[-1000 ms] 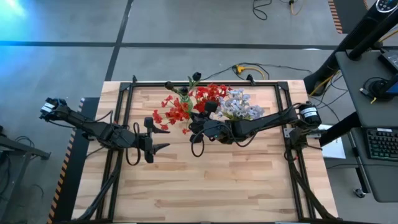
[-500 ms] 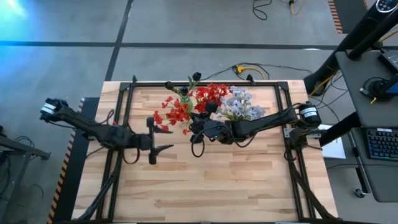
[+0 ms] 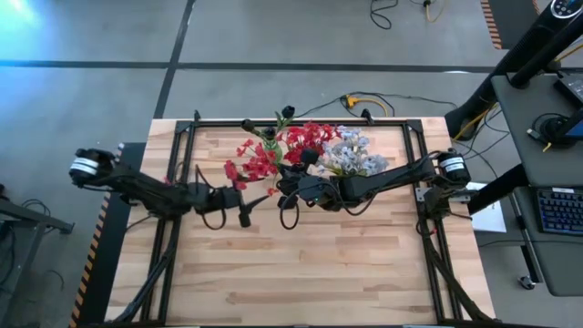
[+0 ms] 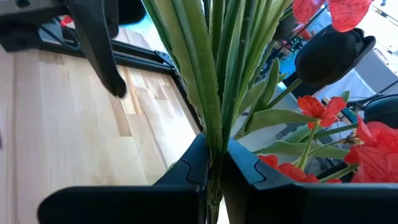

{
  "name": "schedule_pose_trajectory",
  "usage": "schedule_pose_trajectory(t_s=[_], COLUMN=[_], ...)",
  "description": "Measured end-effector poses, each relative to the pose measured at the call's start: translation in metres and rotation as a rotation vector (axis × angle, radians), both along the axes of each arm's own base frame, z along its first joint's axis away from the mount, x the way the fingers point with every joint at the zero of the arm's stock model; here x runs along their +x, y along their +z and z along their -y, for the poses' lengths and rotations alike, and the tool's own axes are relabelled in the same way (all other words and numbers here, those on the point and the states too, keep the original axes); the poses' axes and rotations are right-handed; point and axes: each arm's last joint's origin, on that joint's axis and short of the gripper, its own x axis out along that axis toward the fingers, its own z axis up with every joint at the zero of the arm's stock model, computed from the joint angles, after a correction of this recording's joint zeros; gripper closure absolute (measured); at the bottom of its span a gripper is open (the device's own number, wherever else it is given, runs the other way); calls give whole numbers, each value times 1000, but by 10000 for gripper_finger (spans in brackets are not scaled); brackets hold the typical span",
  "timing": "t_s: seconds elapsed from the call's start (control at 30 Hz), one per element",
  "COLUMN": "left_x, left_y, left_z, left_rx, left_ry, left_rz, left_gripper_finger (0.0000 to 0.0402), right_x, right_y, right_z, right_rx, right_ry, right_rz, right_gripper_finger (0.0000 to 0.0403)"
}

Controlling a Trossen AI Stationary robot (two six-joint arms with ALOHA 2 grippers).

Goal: Sort flowers into vase by color
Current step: Put the orange flowers into the transparent vase

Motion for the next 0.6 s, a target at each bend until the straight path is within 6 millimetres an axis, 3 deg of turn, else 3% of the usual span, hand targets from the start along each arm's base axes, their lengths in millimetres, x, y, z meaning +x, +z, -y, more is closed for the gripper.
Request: schedule_pose_trajectory(t_s=[0.3,0.6], left_x=[15,18], left_y=[-17,-22], left_z=[-14,-14], left_rx=[-21,-17], left_ry=[72,72], left_rz=[35,27], left_gripper_finger=[174,174], right_x=[-1,-5], right_y=[3,8], right_z=[0,2], right_rx=[17,-25], right_ry=[-10,-75], right_rz=[24,16], right_gripper_finger=[382,318])
